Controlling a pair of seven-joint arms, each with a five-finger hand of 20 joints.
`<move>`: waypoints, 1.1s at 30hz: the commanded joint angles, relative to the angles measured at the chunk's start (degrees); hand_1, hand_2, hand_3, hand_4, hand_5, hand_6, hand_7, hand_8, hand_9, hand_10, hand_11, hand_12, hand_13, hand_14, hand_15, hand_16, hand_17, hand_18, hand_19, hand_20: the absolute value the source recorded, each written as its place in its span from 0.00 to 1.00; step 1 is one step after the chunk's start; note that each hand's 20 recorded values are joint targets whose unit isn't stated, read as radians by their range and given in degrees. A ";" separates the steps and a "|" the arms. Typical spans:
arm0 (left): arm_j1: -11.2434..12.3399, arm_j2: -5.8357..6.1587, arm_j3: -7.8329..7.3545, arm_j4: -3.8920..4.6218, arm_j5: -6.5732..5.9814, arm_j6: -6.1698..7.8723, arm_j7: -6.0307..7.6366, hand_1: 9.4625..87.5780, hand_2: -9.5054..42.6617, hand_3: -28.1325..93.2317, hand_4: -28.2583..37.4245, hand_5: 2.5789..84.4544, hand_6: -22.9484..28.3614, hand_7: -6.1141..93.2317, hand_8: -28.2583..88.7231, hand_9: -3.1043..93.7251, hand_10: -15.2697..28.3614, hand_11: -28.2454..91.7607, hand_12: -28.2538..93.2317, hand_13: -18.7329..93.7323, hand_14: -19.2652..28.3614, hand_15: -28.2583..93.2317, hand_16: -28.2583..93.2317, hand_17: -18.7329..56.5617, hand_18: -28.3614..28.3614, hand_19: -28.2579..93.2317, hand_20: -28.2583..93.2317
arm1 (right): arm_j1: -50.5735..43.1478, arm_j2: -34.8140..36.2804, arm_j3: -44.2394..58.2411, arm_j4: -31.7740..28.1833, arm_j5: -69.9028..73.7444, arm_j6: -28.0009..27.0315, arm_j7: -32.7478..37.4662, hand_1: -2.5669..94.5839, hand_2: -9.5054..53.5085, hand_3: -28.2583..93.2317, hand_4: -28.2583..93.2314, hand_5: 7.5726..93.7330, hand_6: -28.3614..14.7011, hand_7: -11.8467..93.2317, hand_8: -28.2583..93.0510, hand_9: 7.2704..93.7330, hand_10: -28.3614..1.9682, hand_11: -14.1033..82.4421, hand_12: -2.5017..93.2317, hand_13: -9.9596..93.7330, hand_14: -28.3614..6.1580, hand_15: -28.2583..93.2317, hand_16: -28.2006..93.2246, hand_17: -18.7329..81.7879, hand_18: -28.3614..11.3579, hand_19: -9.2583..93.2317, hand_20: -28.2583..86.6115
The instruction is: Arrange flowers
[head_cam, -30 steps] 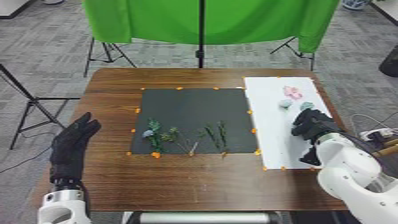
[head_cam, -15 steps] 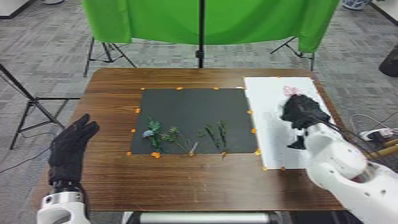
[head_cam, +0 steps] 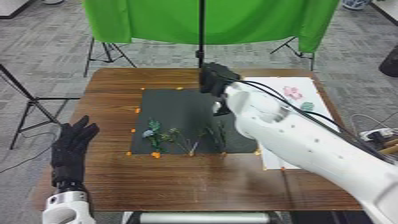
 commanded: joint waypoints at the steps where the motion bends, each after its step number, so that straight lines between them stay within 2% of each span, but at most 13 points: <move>1: -0.19 0.50 0.71 -0.19 -0.78 1.06 -0.11 0.22 0.79 0.66 0.00 0.56 0.56 0.13 0.19 0.53 0.69 0.36 0.31 0.49 0.74 0.37 0.21 0.40 0.65 0.26 0.39 | 3.70 -15.93 -2.50 6.29 0.13 -2.63 -1.75 0.72 0.00 0.62 0.14 0.84 0.61 0.27 0.34 0.97 0.61 0.23 0.46 0.98 0.74 0.69 0.53 0.87 0.51 1.00 0.67; 12: -0.35 0.83 1.47 -0.21 -0.93 0.61 0.35 0.20 0.80 0.68 0.00 0.57 0.56 0.13 0.19 0.53 0.69 0.37 0.31 0.50 0.74 0.38 0.21 0.40 0.65 0.26 0.40 | 3.03 -21.91 -4.27 14.14 -3.02 -4.28 -2.75 0.71 0.00 0.64 0.13 0.82 0.62 0.28 0.33 0.96 0.62 0.22 0.45 0.98 0.74 0.69 0.53 0.86 0.51 1.00 0.68; 14: -0.89 0.95 1.60 0.02 -0.71 0.24 0.03 0.20 0.79 0.68 0.00 0.57 0.56 0.13 0.19 0.53 0.69 0.37 0.31 0.50 0.74 0.38 0.21 0.40 0.65 0.26 0.40 | 2.66 -22.27 -4.34 14.86 -3.76 -5.04 -2.25 0.70 0.00 0.64 0.13 0.81 0.62 0.27 0.33 0.95 0.61 0.22 0.45 0.97 0.74 0.69 0.53 0.85 0.51 1.00 0.67; 18: -0.88 0.93 1.68 -0.02 -0.68 0.01 0.23 0.20 0.79 0.68 0.00 0.57 0.56 0.13 0.19 0.53 0.69 0.37 0.31 0.50 0.74 0.38 0.21 0.40 0.64 0.26 0.40 | 2.26 -22.87 -4.66 16.54 -6.02 -5.56 -2.54 0.68 0.00 0.64 0.13 0.79 0.61 0.26 0.32 0.93 0.59 0.22 0.44 0.96 0.74 0.69 0.53 0.85 0.50 1.00 0.67; 25: -1.53 1.07 1.93 0.43 -0.66 -0.76 0.02 0.19 0.77 0.69 0.00 0.57 0.56 0.14 0.19 0.53 0.69 0.37 0.31 0.50 0.74 0.38 0.21 0.40 0.64 0.26 0.40 | 1.80 -23.03 -4.44 18.52 -6.31 -6.50 -1.62 0.66 0.00 0.64 0.13 0.73 0.66 0.26 0.30 0.91 0.59 0.22 0.43 0.96 0.73 0.70 0.53 0.84 0.50 1.00 0.67; 33: -1.76 1.04 1.81 0.61 -0.35 -1.51 -0.51 0.18 0.70 0.70 0.00 0.57 0.56 0.14 0.19 0.53 0.70 0.37 0.31 0.50 0.75 0.39 0.20 0.39 0.64 0.26 0.39 | 0.58 -22.73 -4.44 17.79 -5.67 -7.60 -1.08 0.56 0.00 0.72 0.09 0.67 0.68 0.26 0.20 0.86 0.52 0.31 0.33 0.95 0.73 0.70 0.52 0.84 0.49 1.00 0.68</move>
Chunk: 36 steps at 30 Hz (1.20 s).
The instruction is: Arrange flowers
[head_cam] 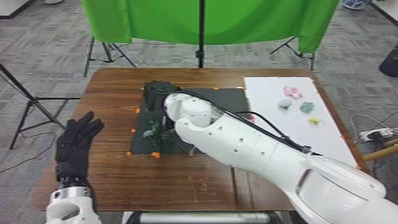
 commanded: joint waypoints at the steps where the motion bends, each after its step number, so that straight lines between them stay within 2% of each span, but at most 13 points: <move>1: 0.08 -0.01 0.21 0.56 0.28 -1.43 -0.72 0.18 0.68 0.71 0.00 0.57 0.56 0.14 0.19 0.53 0.70 0.37 0.31 0.50 0.75 0.39 0.20 0.39 0.64 0.26 0.39 | -0.97 0.20 -0.14 -0.60 -0.22 -1.41 0.53 0.55 0.00 0.72 0.08 0.67 0.68 0.26 0.18 0.86 0.52 0.32 0.32 0.95 0.73 0.70 0.52 0.84 0.49 1.00 0.68; 7: 0.21 -0.01 0.00 0.50 0.32 -1.60 -1.01 0.16 0.66 0.72 0.00 0.57 0.56 0.14 0.19 0.53 0.70 0.37 0.31 0.50 0.75 0.39 0.20 0.39 0.64 0.26 0.39 | -0.61 2.23 -0.07 -2.60 -0.59 -1.94 0.99 0.53 0.00 0.74 0.08 0.66 0.68 0.27 0.16 0.85 0.50 0.33 0.28 0.95 0.72 0.70 0.52 0.84 0.49 1.00 0.67; 10: 0.22 -0.24 -0.03 0.55 0.46 -1.72 -1.38 0.17 0.63 0.72 0.00 0.57 0.56 0.14 0.19 0.53 0.70 0.37 0.31 0.50 0.75 0.39 0.20 0.39 0.64 0.26 0.39 | 0.31 5.64 0.94 -6.84 -0.69 -1.05 1.87 0.52 0.00 0.74 0.08 0.65 0.68 0.26 0.16 0.84 0.49 0.34 0.26 0.95 0.72 0.69 0.52 0.84 0.49 1.00 0.67; 16: 1.05 -0.80 -0.63 0.26 0.64 -1.88 -1.84 0.17 0.60 0.73 0.00 0.57 0.56 0.14 0.19 0.53 0.69 0.37 0.31 0.50 0.75 0.39 0.21 0.39 0.65 0.26 0.39 | -1.83 23.03 8.65 -27.39 -0.12 4.80 3.81 0.48 0.00 0.74 0.08 0.63 0.67 0.25 0.16 0.84 0.47 0.35 0.25 0.96 0.72 0.68 0.52 0.83 0.48 1.00 0.66; 20: 1.96 -1.02 -1.00 -0.07 0.77 -1.94 -1.83 0.17 0.59 0.73 0.00 0.56 0.56 0.14 0.19 0.53 0.69 0.37 0.31 0.50 0.75 0.39 0.21 0.39 0.65 0.26 0.39 | -9.08 37.21 19.15 -39.66 0.40 5.44 5.45 0.46 0.00 0.74 0.09 0.63 0.66 0.24 0.16 0.83 0.47 0.34 0.25 0.95 0.69 0.67 0.52 0.82 0.47 1.00 0.65; 23: 2.08 -1.03 -1.14 -0.05 0.84 -1.91 -1.85 0.16 0.58 0.73 0.00 0.56 0.56 0.14 0.19 0.53 0.69 0.37 0.31 0.50 0.75 0.39 0.21 0.39 0.65 0.26 0.39 | -20.35 44.87 32.32 -46.01 0.87 0.05 7.78 0.45 0.00 0.74 0.09 0.61 0.66 0.23 0.17 0.79 0.45 0.33 0.25 0.93 0.66 0.68 0.52 0.80 0.43 1.00 0.65; 24: 2.18 -1.04 -1.21 -0.07 0.80 -1.98 -1.77 0.16 0.58 0.74 0.00 0.56 0.56 0.14 0.19 0.53 0.69 0.37 0.31 0.50 0.75 0.39 0.21 0.38 0.65 0.26 0.39 | -24.67 46.36 37.45 -47.67 2.92 -3.22 9.35 0.43 0.00 0.73 0.10 0.59 0.65 0.22 0.17 0.77 0.41 0.31 0.25 0.90 0.62 0.68 0.52 0.77 0.40 1.00 0.65; 26: 2.59 -1.30 -1.52 -0.20 1.80 -2.34 -2.05 0.17 0.50 0.75 0.00 0.56 0.56 0.14 0.19 0.53 0.69 0.38 0.31 0.50 0.75 0.39 0.21 0.38 0.66 0.27 0.39 | -32.25 47.72 46.82 -49.69 5.25 -12.20 11.96 0.40 0.00 0.73 0.12 0.56 0.61 0.19 0.18 0.71 0.34 0.29 0.26 0.86 0.54 0.67 0.51 0.73 0.34 0.98 0.64; 27: 2.97 -1.45 -1.77 -0.34 2.45 -2.75 -2.07 0.18 0.43 0.76 0.00 0.56 0.56 0.14 0.19 0.52 0.69 0.38 0.31 0.50 0.75 0.39 0.21 0.37 0.67 0.28 0.39 | -35.53 48.29 49.92 -49.81 5.03 -13.95 12.78 0.37 0.00 0.73 0.13 0.52 0.58 0.18 0.19 0.63 0.29 0.27 0.26 0.79 0.43 0.66 0.50 0.65 0.24 0.94 0.63; 28: 2.65 -1.50 -1.88 -0.08 2.85 -3.76 -2.29 0.20 0.35 0.77 0.00 0.56 0.56 0.14 0.19 0.52 0.69 0.38 0.32 0.50 0.75 0.39 0.21 0.36 0.69 0.29 0.39 | -38.97 48.79 52.71 -49.92 4.79 -13.98 13.81 0.37 0.00 0.73 0.13 0.49 0.56 0.17 0.19 0.58 0.26 0.25 0.27 0.75 0.37 0.66 0.49 0.61 0.19 0.92 0.63; 30: 2.48 -1.59 -2.16 0.05 3.28 -5.16 -2.54 0.22 0.29 0.77 0.02 0.55 0.55 0.14 0.19 0.52 0.67 0.37 0.32 0.49 0.75 0.39 0.21 0.33 0.72 0.30 0.39 | -44.81 49.34 57.33 -49.98 4.43 -14.32 15.98 0.36 0.00 0.74 0.13 0.46 0.55 0.16 0.20 0.52 0.22 0.24 0.28 0.70 0.30 0.66 0.49 0.56 0.14 0.89 0.64; 32: 2.20 -1.50 -2.16 0.09 3.56 -5.24 -2.67 0.23 0.27 0.77 0.04 0.55 0.55 0.14 0.19 0.51 0.67 0.37 0.32 0.48 0.75 0.39 0.22 0.33 0.72 0.30 0.39 | -49.30 49.38 60.12 -49.55 2.57 -12.75 16.99 0.36 0.00 0.74 0.13 0.45 0.55 0.16 0.20 0.51 0.22 0.24 0.28 0.70 0.29 0.66 0.49 0.56 0.13 0.89 0.65; 36: 1.90 -1.51 -2.01 0.09 3.55 -4.97 -2.88 0.24 0.26 0.77 0.05 0.55 0.55 0.14 0.19 0.51 0.67 0.37 0.32 0.48 0.75 0.39 0.22 0.33 0.72 0.30 0.39 | -54.16 48.97 62.02 -47.36 -1.50 -8.79 17.71 0.39 0.00 0.74 0.12 0.49 0.57 0.18 0.20 0.54 0.25 0.27 0.29 0.73 0.34 0.69 0.49 0.58 0.15 0.90 0.66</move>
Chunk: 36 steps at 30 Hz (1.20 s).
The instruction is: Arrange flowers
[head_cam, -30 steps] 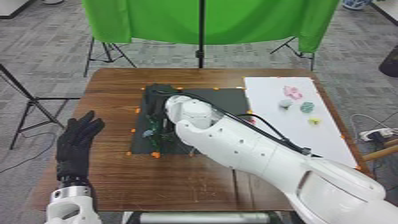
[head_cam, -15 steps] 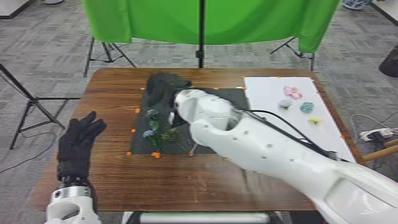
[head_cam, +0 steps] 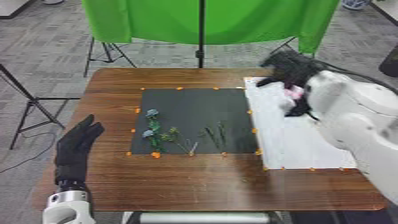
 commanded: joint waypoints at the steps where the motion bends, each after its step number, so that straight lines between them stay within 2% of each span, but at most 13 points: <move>1: 0.00 -0.47 0.18 0.19 0.92 -1.14 -1.07 0.24 0.26 0.77 0.05 0.55 0.55 0.14 0.19 0.51 0.67 0.37 0.32 0.48 0.75 0.39 0.22 0.33 0.72 0.30 0.39 | -21.95 2.03 14.59 6.47 -8.49 9.27 2.61 0.39 0.00 0.74 0.12 0.50 0.58 0.19 0.20 0.55 0.26 0.28 0.29 0.74 0.36 0.69 0.49 0.60 0.17 0.91 0.66; 7: 0.05 -0.69 0.41 0.22 1.04 -1.35 -1.44 0.24 0.26 0.77 0.06 0.55 0.55 0.14 0.19 0.51 0.66 0.37 0.32 0.48 0.75 0.39 0.22 0.33 0.72 0.30 0.39 | -23.57 1.06 14.72 10.48 -8.78 9.77 4.02 0.41 0.00 0.74 0.12 0.53 0.60 0.21 0.19 0.58 0.29 0.31 0.29 0.76 0.41 0.70 0.49 0.63 0.21 0.93 0.65; 15: 0.24 -0.89 0.59 0.25 1.08 -1.36 -1.34 0.24 0.25 0.77 0.06 0.55 0.55 0.14 0.19 0.51 0.66 0.37 0.32 0.48 0.75 0.39 0.22 0.33 0.72 0.30 0.39 | -23.00 -0.24 12.05 16.31 -8.85 13.46 2.61 0.41 0.00 0.75 0.11 0.54 0.62 0.22 0.18 0.61 0.31 0.32 0.29 0.79 0.47 0.71 0.49 0.66 0.25 0.95 0.65; 23: 0.62 -0.86 0.57 0.18 1.04 -1.54 -1.66 0.24 0.25 0.77 0.06 0.55 0.55 0.14 0.19 0.51 0.67 0.37 0.32 0.48 0.75 0.39 0.22 0.33 0.72 0.30 0.39 | -23.74 -0.72 9.65 17.25 -11.90 16.08 1.35 0.42 0.00 0.75 0.10 0.51 0.62 0.22 0.18 0.59 0.33 0.31 0.28 0.80 0.51 0.71 0.49 0.67 0.28 0.96 0.64; 28: 0.91 -0.80 0.46 0.04 0.97 -1.55 -1.65 0.24 0.25 0.77 0.07 0.55 0.55 0.14 0.19 0.51 0.67 0.37 0.32 0.48 0.75 0.39 0.22 0.33 0.71 0.30 0.39 | -22.79 -0.52 8.05 17.53 -14.21 17.33 2.46 0.43 0.00 0.76 0.09 0.50 0.62 0.22 0.18 0.61 0.36 0.32 0.28 0.83 0.57 0.70 0.48 0.70 0.33 0.96 0.64; 36: 0.78 -0.73 0.50 0.06 1.04 -1.83 -1.94 0.24 0.25 0.77 0.07 0.55 0.55 0.14 0.19 0.51 0.67 0.37 0.32 0.48 0.75 0.39 0.22 0.33 0.71 0.30 0.39 | -18.26 -0.64 4.37 19.27 -15.33 18.22 4.84 0.43 0.00 0.76 0.09 0.51 0.58 0.22 0.18 0.63 0.36 0.31 0.26 0.85 0.59 0.68 0.48 0.72 0.36 0.96 0.63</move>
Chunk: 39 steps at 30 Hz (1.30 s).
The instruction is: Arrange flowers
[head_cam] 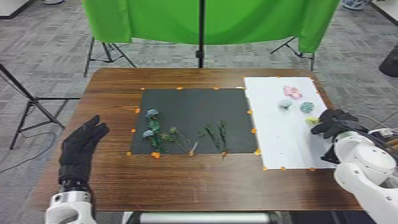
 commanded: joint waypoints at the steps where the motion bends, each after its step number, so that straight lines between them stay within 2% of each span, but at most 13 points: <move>1: 0.67 -0.35 0.19 0.08 0.37 -0.83 -0.85 0.24 0.25 0.77 0.07 0.55 0.55 0.14 0.19 0.51 0.67 0.37 0.32 0.49 0.75 0.39 0.22 0.33 0.71 0.30 0.39 | 4.37 -0.48 -3.77 1.89 -1.13 0.84 2.58 0.43 0.00 0.76 0.09 0.51 0.57 0.21 0.18 0.63 0.35 0.31 0.26 0.85 0.60 0.68 0.48 0.72 0.36 0.96 0.63; 8: 0.47 -0.19 -0.02 0.15 0.45 -0.88 -1.21 0.24 0.25 0.76 0.07 0.55 0.55 0.14 0.19 0.51 0.67 0.37 0.32 0.49 0.75 0.39 0.22 0.33 0.71 0.30 0.39 | 5.81 -0.90 -5.72 1.74 -0.58 0.84 1.28 0.43 0.00 0.75 0.09 0.52 0.53 0.20 0.19 0.64 0.33 0.29 0.24 0.87 0.61 0.67 0.49 0.74 0.39 0.96 0.62; 13: 0.80 -0.32 -0.07 0.05 0.36 -0.79 -0.95 0.24 0.24 0.76 0.07 0.55 0.55 0.14 0.19 0.51 0.67 0.37 0.32 0.49 0.75 0.39 0.22 0.33 0.71 0.30 0.39 | 6.23 -0.96 -8.13 1.95 -1.82 2.04 0.11 0.45 0.00 0.75 0.09 0.53 0.55 0.20 0.19 0.65 0.35 0.29 0.24 0.87 0.62 0.67 0.49 0.74 0.39 0.96 0.62; 16: 0.97 -0.48 -0.06 -0.03 0.27 -0.67 -0.65 0.24 0.25 0.76 0.07 0.55 0.55 0.14 0.19 0.51 0.67 0.37 0.32 0.49 0.75 0.39 0.22 0.33 0.71 0.30 0.39 | 6.11 -0.82 -9.29 2.63 -2.51 4.70 -1.19 0.47 0.00 0.75 0.09 0.54 0.58 0.22 0.19 0.67 0.38 0.30 0.24 0.88 0.63 0.66 0.49 0.74 0.40 0.96 0.62; 19: 1.07 -0.60 -0.07 -0.02 0.13 -0.48 -0.50 0.24 0.24 0.76 0.07 0.55 0.55 0.14 0.19 0.51 0.67 0.37 0.32 0.49 0.75 0.39 0.22 0.33 0.71 0.30 0.39 | 6.18 -0.53 -10.96 3.54 -4.76 9.46 -1.86 0.54 0.00 0.75 0.08 0.61 0.66 0.27 0.17 0.75 0.48 0.34 0.26 0.91 0.68 0.66 0.49 0.76 0.43 0.97 0.62; 22: 1.21 -0.66 -0.12 -0.04 0.10 -0.38 -0.40 0.24 0.24 0.76 0.08 0.55 0.55 0.14 0.19 0.51 0.67 0.37 0.32 0.49 0.75 0.39 0.22 0.33 0.71 0.30 0.39 | 6.09 -0.19 -10.86 3.07 -5.33 11.90 -2.22 0.66 0.00 0.65 0.11 0.73 0.65 0.30 0.31 0.88 0.59 0.23 0.40 0.94 0.71 0.66 0.50 0.79 0.46 0.99 0.60; 25: 1.17 -0.62 -0.16 -0.06 0.17 -0.33 -0.35 0.24 0.24 0.76 0.08 0.55 0.55 0.14 0.19 0.51 0.67 0.37 0.32 0.49 0.75 0.39 0.22 0.33 0.71 0.30 0.39 | 6.29 0.33 -9.98 0.84 -4.51 13.37 -2.70 0.69 0.00 0.66 0.11 0.80 0.65 0.32 0.34 0.94 0.63 0.22 0.43 0.96 0.73 0.65 0.51 0.81 0.47 0.99 0.60; 27: 0.99 -0.55 -0.20 -0.01 0.15 -0.35 -0.40 0.24 0.24 0.76 0.08 0.55 0.55 0.14 0.19 0.51 0.67 0.37 0.32 0.49 0.75 0.39 0.22 0.33 0.71 0.30 0.39 | 6.80 0.80 -9.59 -1.66 -4.54 14.20 -3.27 0.69 0.00 0.67 0.11 0.81 0.64 0.32 0.34 0.95 0.63 0.23 0.43 0.96 0.74 0.65 0.51 0.81 0.47 1.00 0.60; 34: 0.88 -0.37 -0.18 0.00 0.19 -0.41 -0.68 0.24 0.24 0.76 0.08 0.55 0.55 0.14 0.19 0.51 0.67 0.37 0.32 0.49 0.75 0.39 0.22 0.33 0.71 0.30 0.39 | 18.69 0.83 -18.57 -9.46 1.16 16.61 -8.60 0.70 0.00 0.67 0.11 0.82 0.64 0.32 0.34 0.95 0.62 0.23 0.44 0.97 0.75 0.65 0.52 0.82 0.48 1.00 0.59; 39: 0.76 -0.40 -0.10 0.04 0.32 -0.59 -0.59 0.24 0.24 0.76 0.08 0.55 0.55 0.14 0.19 0.51 0.67 0.37 0.32 0.49 0.75 0.39 0.22 0.33 0.71 0.30 0.39 | 33.77 -3.45 -33.54 -9.45 6.78 15.15 -14.63 0.70 0.00 0.67 0.11 0.82 0.64 0.32 0.35 0.96 0.62 0.23 0.44 0.97 0.75 0.65 0.52 0.82 0.48 1.00 0.60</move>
